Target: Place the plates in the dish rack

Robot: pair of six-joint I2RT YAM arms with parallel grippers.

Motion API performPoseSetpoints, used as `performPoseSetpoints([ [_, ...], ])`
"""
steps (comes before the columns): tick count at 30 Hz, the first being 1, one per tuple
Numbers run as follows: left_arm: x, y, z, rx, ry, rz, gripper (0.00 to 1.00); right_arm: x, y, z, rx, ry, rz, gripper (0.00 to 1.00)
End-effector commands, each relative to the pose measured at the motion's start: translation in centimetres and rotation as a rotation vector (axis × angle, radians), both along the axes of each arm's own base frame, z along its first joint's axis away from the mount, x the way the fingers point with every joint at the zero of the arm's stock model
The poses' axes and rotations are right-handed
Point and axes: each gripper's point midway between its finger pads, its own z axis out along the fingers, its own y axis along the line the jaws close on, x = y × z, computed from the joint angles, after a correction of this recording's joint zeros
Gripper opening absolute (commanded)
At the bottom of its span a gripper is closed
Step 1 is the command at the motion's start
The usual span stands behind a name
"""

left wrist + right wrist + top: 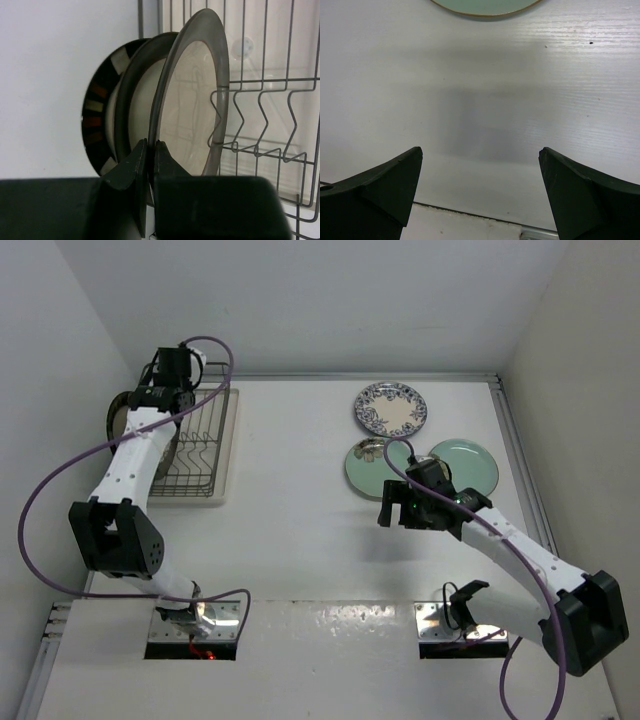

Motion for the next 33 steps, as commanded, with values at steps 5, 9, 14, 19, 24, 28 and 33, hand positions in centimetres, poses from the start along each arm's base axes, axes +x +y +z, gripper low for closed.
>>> performPoseSetpoints([
  [5,-0.2,2.0,1.9,0.022,-0.108,0.084,0.00,0.2,0.1,0.4,0.006,-0.029,-0.009,1.00],
  [9,-0.4,2.6,2.0,0.030,-0.108,0.105,0.13,0.2,0.1,0.3,0.009,-0.030,-0.014,1.00],
  [14,-0.7,3.5,2.7,0.058,-0.118,0.153,0.42,0.3,0.1,0.4,0.010,-0.029,-0.016,1.00],
  [19,-0.8,3.3,3.3,0.050,-0.108,0.129,0.53,0.7,0.2,0.6,0.008,-0.035,-0.010,1.00],
  [24,-0.1,0.6,6.1,0.013,-0.153,0.046,0.65,0.7,0.5,0.4,0.009,-0.022,0.002,1.00],
  [28,0.4,-0.8,8.0,-0.007,-0.179,-0.001,0.76,1.1,0.8,1.0,0.031,-0.037,-0.014,1.00],
  [33,0.9,-3.5,12.9,-0.070,-0.295,-0.107,0.83,2.6,-1.2,2.6,-0.006,-0.091,-0.146,1.00],
])
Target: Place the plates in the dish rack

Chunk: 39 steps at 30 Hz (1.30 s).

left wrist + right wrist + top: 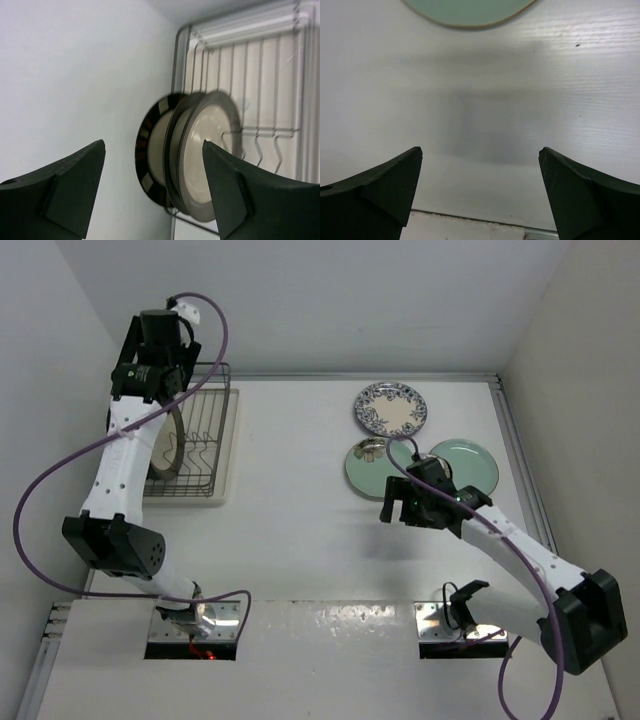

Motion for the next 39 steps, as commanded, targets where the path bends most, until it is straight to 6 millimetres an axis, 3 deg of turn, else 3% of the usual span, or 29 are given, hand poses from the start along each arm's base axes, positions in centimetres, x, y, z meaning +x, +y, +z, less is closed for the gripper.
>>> performPoseSetpoints([
  [1,0.3,-3.2,4.7,-0.072,-0.120,-0.131,0.83,2.9,-1.7,3.2,0.018,-0.110,-0.157,1.00],
  [2,0.4,-5.6,6.2,-0.128,-0.160,-0.247,0.83,3.3,-2.1,3.7,0.056,-0.124,-0.185,1.00],
  [5,0.6,-11.7,6.2,-0.242,-0.141,-0.497,0.83,4.8,-2.5,5.1,0.160,-0.181,-0.234,1.00],
  [6,0.2,-15.2,5.8,-0.304,-0.114,-0.654,0.83,5.5,-3.6,5.4,0.182,-0.195,-0.275,1.00],
  [8,-0.5,-21.0,3.4,-0.362,-0.024,-0.829,0.83,6.7,-4.2,6.1,0.202,-0.222,-0.305,1.00],
  [9,-0.4,-23.5,0.8,-0.396,0.060,-0.895,0.83,7.7,-5.6,6.9,0.189,-0.250,-0.337,1.00],
  [11,-1.1,-27.6,-2.6,-0.392,0.181,-0.984,0.83,9.3,-6.9,7.1,0.148,-0.251,-0.345,1.00],
  [13,-0.2,-30.3,-6.6,-0.389,0.289,-1.031,0.83,11.6,-8.2,9.7,0.108,-0.313,-0.340,1.00],
  [14,-0.1,-31.2,-8.0,-0.396,0.326,-1.045,0.83,12.5,-8.9,8.2,0.082,-0.268,-0.359,1.00],
  [16,0.2,-33.4,-9.5,-0.437,0.367,-1.107,0.83,14.6,-10.3,9.1,0.069,-0.288,-0.398,0.93],
  [17,0.6,-34.4,-12.3,-0.468,0.437,-1.121,0.83,15.2,-10.3,9.1,0.075,-0.292,-0.402,0.92],
  [20,0.7,-37.1,-14.7,-0.600,0.490,-1.214,0.83,17.1,-10.7,7.8,0.103,-0.306,-0.439,0.90],
  [21,1.3,-37.4,-17.5,-0.646,0.546,-1.201,0.83,17.7,-10.6,7.5,0.122,-0.319,-0.447,0.90],
  [22,1.2,-37.9,-18.9,-0.701,0.584,-1.184,0.83,18.2,-12.0,6.3,0.125,-0.300,-0.491,0.90],
  [24,1.3,-39.5,-20.5,-0.800,0.623,-1.198,0.83,18.7,-12.5,5.5,0.152,-0.270,-0.509,0.90],
  [25,1.6,-40.3,-23.0,-0.868,0.670,-1.153,0.82,19.0,-12.5,4.9,0.154,-0.252,-0.509,0.89],
  [29,2.2,-41.5,-28.0,-0.994,0.754,-1.048,0.81,19.2,-12.7,3.0,0.121,-0.221,-0.481,0.83],
  [31,3.1,-42.1,-29.2,-1.030,0.738,-1.018,0.81,19.4,-11.5,2.7,0.178,-0.214,-0.444,0.77],
  [33,2.6,-43.0,-30.5,-1.130,0.778,-0.976,0.81,18.7,-10.3,1.8,0.210,-0.184,-0.422,0.63],
  [39,2.8,-43.0,-33.1,-1.185,0.812,-0.924,0.81,17.2,-8.9,-1.3,0.201,-0.100,-0.444,0.34],
])
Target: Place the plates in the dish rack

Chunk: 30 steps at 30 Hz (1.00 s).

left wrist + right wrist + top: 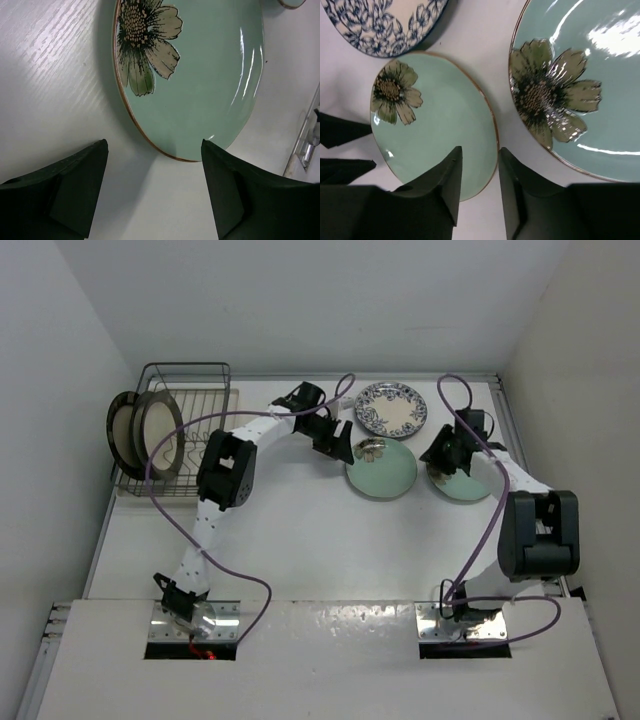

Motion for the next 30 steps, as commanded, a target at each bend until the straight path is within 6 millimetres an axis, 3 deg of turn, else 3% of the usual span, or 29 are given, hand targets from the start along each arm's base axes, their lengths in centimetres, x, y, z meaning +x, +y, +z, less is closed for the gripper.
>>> performPoseSetpoints([
  [1,0.5,-0.6,-1.2,-0.034,0.047,0.025,0.81,0.1,1.2,-1.1,0.055,0.015,-0.017,0.32],
  [3,0.4,-0.5,-1.9,-0.029,0.059,0.025,0.81,0.1,2.6,-2.3,0.080,0.046,-0.003,0.28],
  [8,-0.5,-0.2,-4.3,-0.006,0.137,0.046,0.77,-0.3,2.5,-5.3,0.071,0.142,-0.030,0.22],
  [12,-0.9,-0.2,-5.3,-0.004,0.170,0.048,0.76,0.0,3.3,-6.1,0.073,0.153,-0.002,0.16],
  [17,-2.0,-1.1,-6.4,-0.009,0.206,0.026,0.64,-0.3,5.1,-7.5,0.111,0.192,0.036,0.06],
  [19,-1.9,-1.3,-6.2,-0.022,0.210,0.026,0.54,-0.2,5.7,-7.6,0.124,0.179,0.055,0.00],
  [23,-1.9,-1.4,-6.2,-0.033,0.205,0.020,0.37,-0.6,8.5,-7.6,0.168,0.176,0.154,0.00],
  [24,-2.0,-1.4,-6.0,-0.034,0.204,0.020,0.25,-0.6,9.0,-7.5,0.179,0.176,0.170,0.00],
  [26,-2.2,-1.4,-4.7,-0.047,0.186,0.005,0.13,-1.3,9.6,-7.6,0.195,0.182,0.191,0.00],
  [27,-2.5,-1.4,-4.1,-0.056,0.186,0.000,0.00,-1.3,10.0,-7.3,0.218,0.170,0.203,0.00],
  [30,-2.3,-1.1,-1.4,-0.067,0.089,-0.037,0.00,-1.9,11.5,-6.7,0.273,0.133,0.255,0.00],
])
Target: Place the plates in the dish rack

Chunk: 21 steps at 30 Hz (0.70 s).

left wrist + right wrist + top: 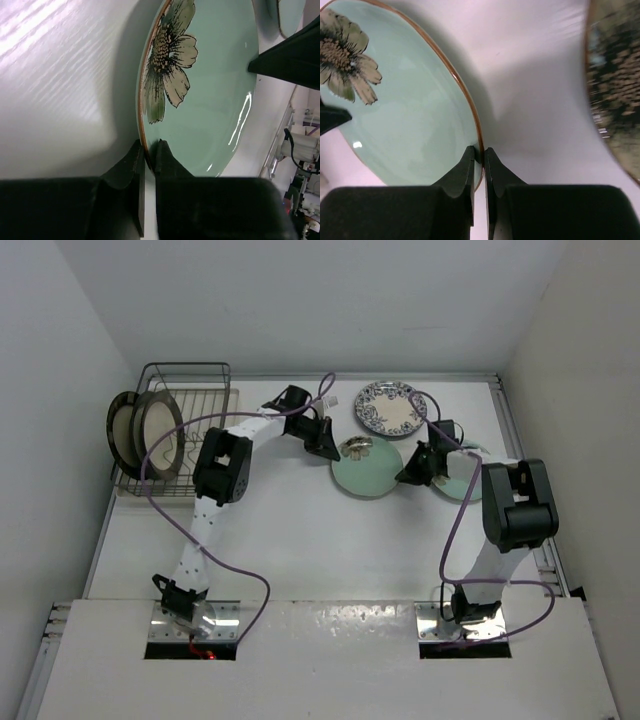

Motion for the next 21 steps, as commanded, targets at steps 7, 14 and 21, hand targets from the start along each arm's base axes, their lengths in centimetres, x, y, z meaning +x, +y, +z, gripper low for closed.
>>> performPoseSetpoints([
  [7,-4.5,-2.4,0.2,-0.037,-0.047,-0.195,0.36,-1.6,7.1,0.0,0.201,-0.054,0.193,0.00],
  [14,-3.6,-2.1,2.4,-0.096,-0.062,-0.194,0.00,-1.7,8.9,0.5,0.224,-0.045,0.266,0.00],
  [21,0.2,1.7,11.6,0.056,-0.392,-0.152,0.00,-3.0,6.0,1.3,0.115,0.005,0.249,0.62],
])
